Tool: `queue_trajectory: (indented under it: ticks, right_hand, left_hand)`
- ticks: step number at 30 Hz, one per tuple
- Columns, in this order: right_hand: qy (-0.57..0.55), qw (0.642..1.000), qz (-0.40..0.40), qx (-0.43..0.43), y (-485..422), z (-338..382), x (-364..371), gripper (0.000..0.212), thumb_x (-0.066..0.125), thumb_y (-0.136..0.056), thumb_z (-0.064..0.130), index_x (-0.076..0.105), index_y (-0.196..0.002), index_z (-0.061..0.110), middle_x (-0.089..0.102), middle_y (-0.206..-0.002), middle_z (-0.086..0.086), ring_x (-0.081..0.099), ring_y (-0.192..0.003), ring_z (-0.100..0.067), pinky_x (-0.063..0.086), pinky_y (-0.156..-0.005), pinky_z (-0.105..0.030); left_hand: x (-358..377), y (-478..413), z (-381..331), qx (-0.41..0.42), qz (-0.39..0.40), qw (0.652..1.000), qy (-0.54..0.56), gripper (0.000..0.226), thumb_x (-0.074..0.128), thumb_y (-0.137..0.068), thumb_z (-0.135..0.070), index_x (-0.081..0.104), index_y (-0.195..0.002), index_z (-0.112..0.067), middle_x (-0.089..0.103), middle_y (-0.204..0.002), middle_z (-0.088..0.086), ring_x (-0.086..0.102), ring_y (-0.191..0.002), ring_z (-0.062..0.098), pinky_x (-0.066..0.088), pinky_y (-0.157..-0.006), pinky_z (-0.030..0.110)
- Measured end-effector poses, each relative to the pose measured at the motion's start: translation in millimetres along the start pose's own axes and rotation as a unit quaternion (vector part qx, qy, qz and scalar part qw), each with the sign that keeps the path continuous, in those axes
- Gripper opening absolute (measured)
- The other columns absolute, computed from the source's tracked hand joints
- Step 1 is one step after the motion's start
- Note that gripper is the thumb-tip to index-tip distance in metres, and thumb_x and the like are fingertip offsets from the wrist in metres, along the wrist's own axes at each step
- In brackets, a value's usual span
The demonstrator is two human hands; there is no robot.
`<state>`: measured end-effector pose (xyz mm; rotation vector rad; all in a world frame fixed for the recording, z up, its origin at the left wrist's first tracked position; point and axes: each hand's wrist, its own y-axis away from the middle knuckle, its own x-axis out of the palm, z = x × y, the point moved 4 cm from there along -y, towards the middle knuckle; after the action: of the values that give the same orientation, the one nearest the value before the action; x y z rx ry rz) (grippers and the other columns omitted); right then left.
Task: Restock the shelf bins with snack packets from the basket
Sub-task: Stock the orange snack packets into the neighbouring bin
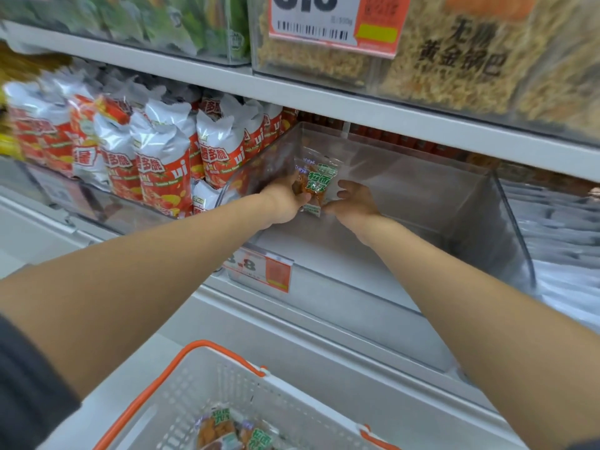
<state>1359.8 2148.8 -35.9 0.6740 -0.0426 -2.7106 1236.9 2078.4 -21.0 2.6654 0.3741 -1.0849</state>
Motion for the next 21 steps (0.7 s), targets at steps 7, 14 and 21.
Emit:
queue_trajectory:
  ticks: [7,14,21]
  right_hand:
    - [0.116,0.977,-0.074,-0.162,80,11,-31,0.024,0.066,-0.084,0.010,0.069,-0.108,0.013,0.063,-0.087,0.002,0.062,-0.087,-0.016,0.048,-0.080,-0.024]
    - [0.104,0.953,-0.087,-0.270,194,9,-34,0.018,0.062,-0.077,0.002,0.070,-0.085,0.016,0.066,-0.075,0.003,0.054,-0.064,-0.007,0.044,-0.068,-0.018]
    - [0.141,0.964,0.035,-0.221,254,-53,9,0.017,0.064,-0.079,0.004,0.072,-0.087,0.017,0.064,-0.076,0.010,0.053,-0.059,-0.006,0.041,-0.065,-0.013]
  left_hand:
    - [-23,74,-15,0.011,-0.180,0.984,0.011,0.013,0.061,-0.083,-0.017,0.054,-0.072,-0.017,0.064,-0.088,0.006,0.061,-0.091,0.028,0.047,-0.078,0.031]
    - [-5,177,-14,0.034,-0.234,0.971,-0.023,0.013,0.055,-0.073,-0.020,0.046,-0.064,-0.020,0.060,-0.068,-0.005,0.058,-0.074,0.023,0.042,-0.061,0.032]
    - [56,232,46,-0.018,-0.094,0.994,-0.051,0.021,0.062,-0.075,-0.020,0.046,-0.061,-0.019,0.054,-0.063,-0.004,0.058,-0.073,0.026,0.044,-0.062,0.032]
